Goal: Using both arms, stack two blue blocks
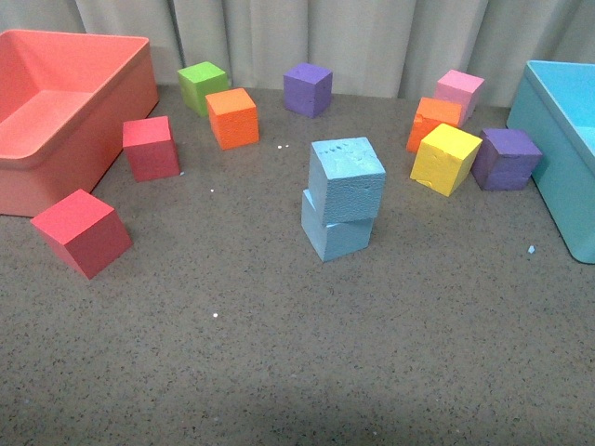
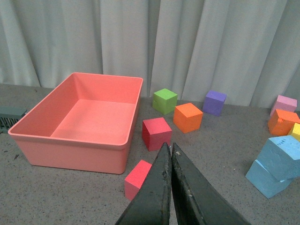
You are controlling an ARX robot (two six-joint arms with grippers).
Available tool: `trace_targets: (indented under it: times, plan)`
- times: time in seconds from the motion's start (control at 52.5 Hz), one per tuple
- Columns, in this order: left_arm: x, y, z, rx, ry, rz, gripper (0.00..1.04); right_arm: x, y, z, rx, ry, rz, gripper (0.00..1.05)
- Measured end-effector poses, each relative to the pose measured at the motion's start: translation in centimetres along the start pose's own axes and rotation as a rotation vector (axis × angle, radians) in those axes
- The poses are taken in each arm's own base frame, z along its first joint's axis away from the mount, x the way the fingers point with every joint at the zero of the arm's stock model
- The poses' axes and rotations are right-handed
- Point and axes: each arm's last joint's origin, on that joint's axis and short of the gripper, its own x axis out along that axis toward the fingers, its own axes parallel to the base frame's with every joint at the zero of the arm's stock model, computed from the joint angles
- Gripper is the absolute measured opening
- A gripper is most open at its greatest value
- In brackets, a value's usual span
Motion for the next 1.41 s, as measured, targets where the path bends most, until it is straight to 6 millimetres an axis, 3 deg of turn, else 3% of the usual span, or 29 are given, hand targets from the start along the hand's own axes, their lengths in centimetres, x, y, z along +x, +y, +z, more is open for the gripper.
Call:
trace_targets:
  times: [0.914, 1.41]
  plan:
    - [-2.2, 0.0, -0.3, 0.000, 0.007, -0.001, 0.04, 0.0, 0.0, 0.0, 0.000, 0.000, 0.000, 0.95]
    - [-2.2, 0.0, -0.3, 0.000, 0.006, -0.001, 0.83, 0.0, 0.0, 0.0, 0.000, 0.000, 0.000, 0.95]
